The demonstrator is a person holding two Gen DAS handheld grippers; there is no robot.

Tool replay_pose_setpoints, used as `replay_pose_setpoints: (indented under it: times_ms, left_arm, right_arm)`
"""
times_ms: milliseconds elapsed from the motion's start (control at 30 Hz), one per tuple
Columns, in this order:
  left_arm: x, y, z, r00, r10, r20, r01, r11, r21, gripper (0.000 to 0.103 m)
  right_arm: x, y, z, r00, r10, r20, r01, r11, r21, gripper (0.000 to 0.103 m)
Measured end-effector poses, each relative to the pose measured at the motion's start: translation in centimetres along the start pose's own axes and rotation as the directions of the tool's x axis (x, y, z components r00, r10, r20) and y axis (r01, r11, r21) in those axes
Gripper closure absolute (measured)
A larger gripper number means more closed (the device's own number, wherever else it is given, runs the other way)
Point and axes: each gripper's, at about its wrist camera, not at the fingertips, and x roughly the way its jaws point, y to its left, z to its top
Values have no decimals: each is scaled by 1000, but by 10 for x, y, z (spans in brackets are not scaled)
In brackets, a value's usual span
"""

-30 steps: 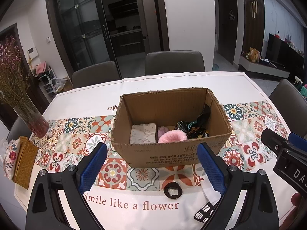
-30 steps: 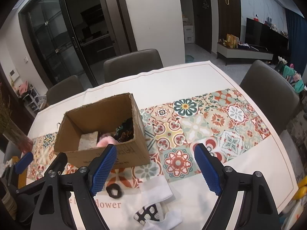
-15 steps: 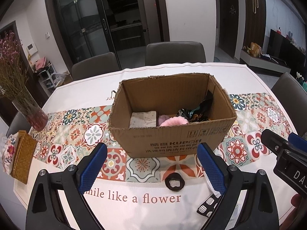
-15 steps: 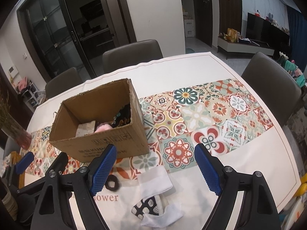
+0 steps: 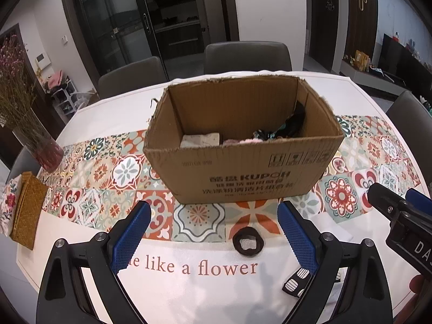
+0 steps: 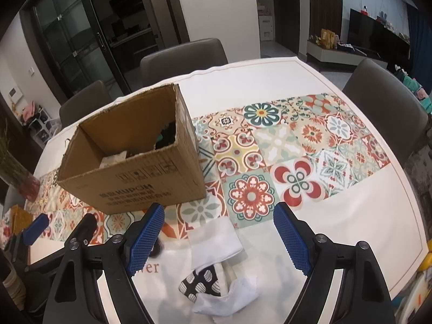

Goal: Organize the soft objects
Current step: 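Withdraw both grippers from the box toward the remaining items, then grasp the brown hair tie with the left gripper while the right grasps the white cloth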

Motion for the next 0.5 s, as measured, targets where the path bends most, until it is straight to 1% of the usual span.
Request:
replay_pose_setpoints:
  times_ms: [267, 500]
  left_arm:
    - [13, 2, -12, 1000, 8, -29, -8, 1000, -4, 7]
    - [32, 3, -26, 997, 6, -74, -6, 1000, 3, 7]
  right_arm:
    - [15, 2, -12, 999, 4, -36, -4, 1000, -7, 19]
    - [33, 2, -24, 997, -1, -79, 1, 1000, -7, 19]
